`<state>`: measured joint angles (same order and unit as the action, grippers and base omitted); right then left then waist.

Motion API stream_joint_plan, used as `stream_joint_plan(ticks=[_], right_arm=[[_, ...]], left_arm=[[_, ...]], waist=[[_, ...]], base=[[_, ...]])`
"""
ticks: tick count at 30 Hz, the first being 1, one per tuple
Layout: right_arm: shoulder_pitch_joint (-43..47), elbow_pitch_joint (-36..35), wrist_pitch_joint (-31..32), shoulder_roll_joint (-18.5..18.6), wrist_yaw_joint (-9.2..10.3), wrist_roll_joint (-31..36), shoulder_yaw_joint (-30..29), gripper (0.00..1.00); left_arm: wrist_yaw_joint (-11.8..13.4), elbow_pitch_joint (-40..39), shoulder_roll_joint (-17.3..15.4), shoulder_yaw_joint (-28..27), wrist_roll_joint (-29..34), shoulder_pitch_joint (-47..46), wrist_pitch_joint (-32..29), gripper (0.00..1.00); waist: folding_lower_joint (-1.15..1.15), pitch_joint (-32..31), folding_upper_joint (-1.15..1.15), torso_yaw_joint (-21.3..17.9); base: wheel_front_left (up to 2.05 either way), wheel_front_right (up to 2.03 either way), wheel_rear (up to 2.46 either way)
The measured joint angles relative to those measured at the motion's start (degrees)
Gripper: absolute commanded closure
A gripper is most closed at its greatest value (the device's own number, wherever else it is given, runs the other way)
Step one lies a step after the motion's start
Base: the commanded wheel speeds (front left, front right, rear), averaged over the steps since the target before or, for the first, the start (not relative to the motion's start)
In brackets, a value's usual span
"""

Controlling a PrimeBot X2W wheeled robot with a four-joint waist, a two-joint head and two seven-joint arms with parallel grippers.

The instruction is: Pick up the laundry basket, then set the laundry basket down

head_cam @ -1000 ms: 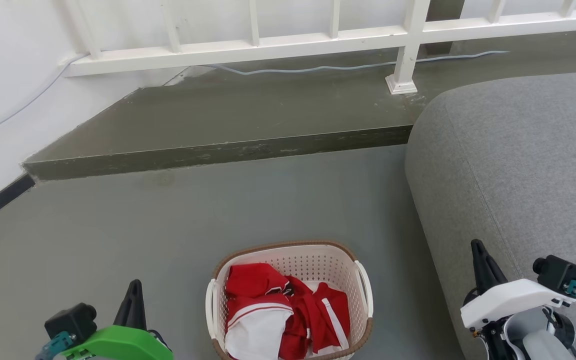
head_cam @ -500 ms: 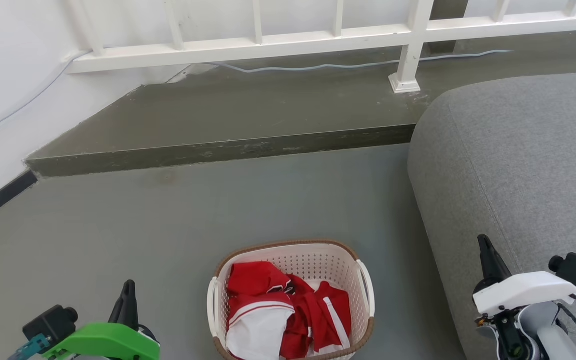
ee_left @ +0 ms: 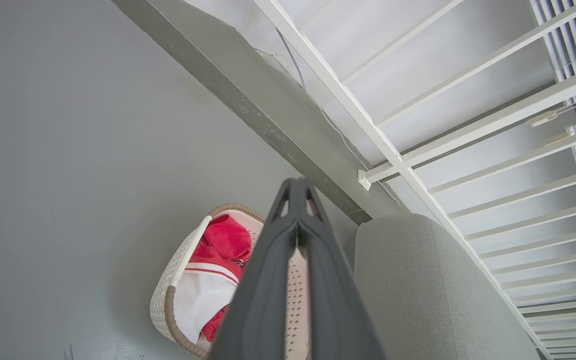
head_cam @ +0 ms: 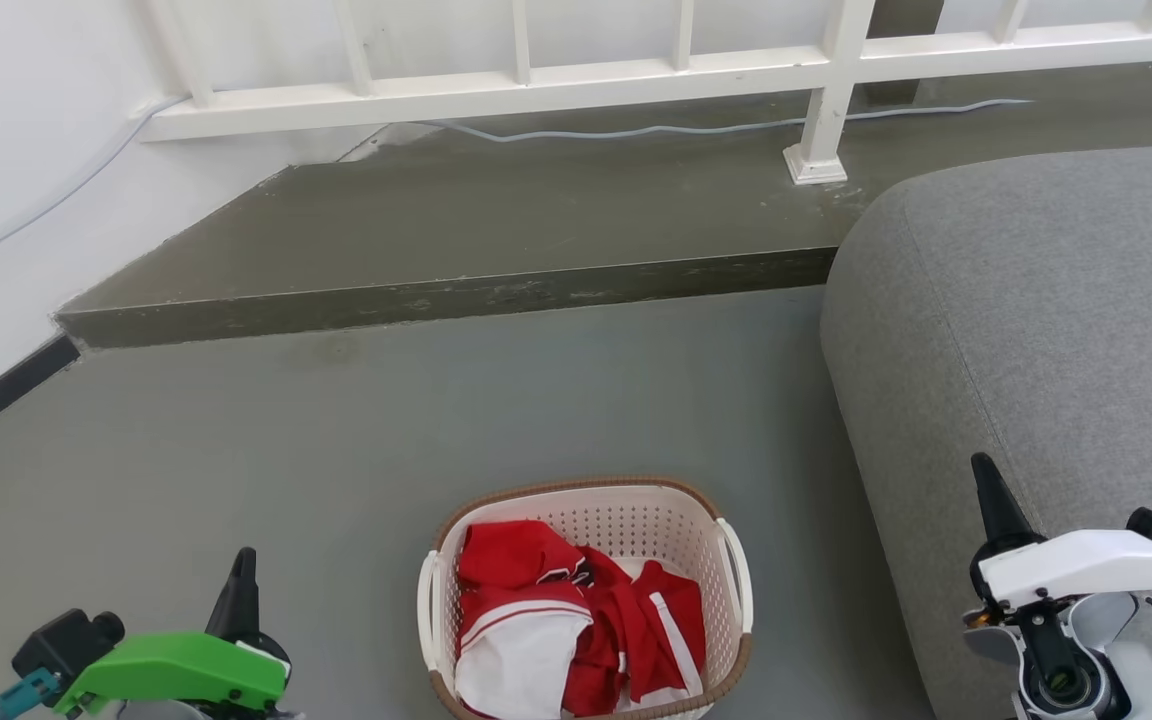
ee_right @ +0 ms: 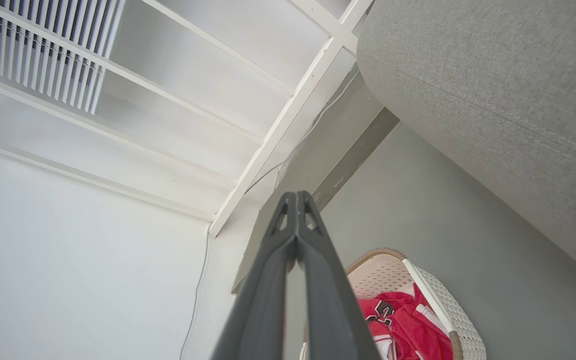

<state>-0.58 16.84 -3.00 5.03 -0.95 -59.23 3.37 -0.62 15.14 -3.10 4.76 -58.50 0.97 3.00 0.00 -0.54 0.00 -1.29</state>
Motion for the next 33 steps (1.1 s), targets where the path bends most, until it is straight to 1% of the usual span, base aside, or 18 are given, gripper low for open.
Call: stream_joint_plan(ticks=[1,2,10,14,33], right_arm=[[0.0,0.0,0.0,0.0,0.00,0.0,0.0,1.00],[-0.2,-0.1,0.1,-0.2,-0.32,-1.4,-0.5,1.00],[-0.4,-0.1,1.8,-0.6,-1.34,-7.3,-2.3,1.00],[-0.6,-0.1,2.7,-0.8,-1.74,-10.1,-3.3,1.00],[-1.8,-0.2,6.4,-1.7,-4.17,-23.9,-7.7,1.00]], left_arm=[[0.0,0.0,0.0,0.0,0.0,0.0,0.0,1.00],[-0.4,0.1,0.0,-0.5,-1.6,-0.2,-0.5,1.00],[-1.0,0.3,0.1,-2.0,-7.4,-1.0,-2.2,1.00],[-2.0,0.4,0.2,-2.8,-10.3,-1.4,-2.9,1.00],[-4.6,0.7,0.4,-6.5,-24.3,-2.9,-6.5,1.00]], waist=[[0.00,0.0,0.00,0.0],[0.00,0.0,0.00,0.1],[0.00,0.2,0.00,0.3],[0.00,0.2,0.00,0.4],[0.00,0.5,0.00,1.0]], base=[[0.00,0.00,0.00],[0.00,0.00,0.00],[0.00,0.00,0.00],[0.00,0.00,0.00],[0.00,0.00,0.00]])
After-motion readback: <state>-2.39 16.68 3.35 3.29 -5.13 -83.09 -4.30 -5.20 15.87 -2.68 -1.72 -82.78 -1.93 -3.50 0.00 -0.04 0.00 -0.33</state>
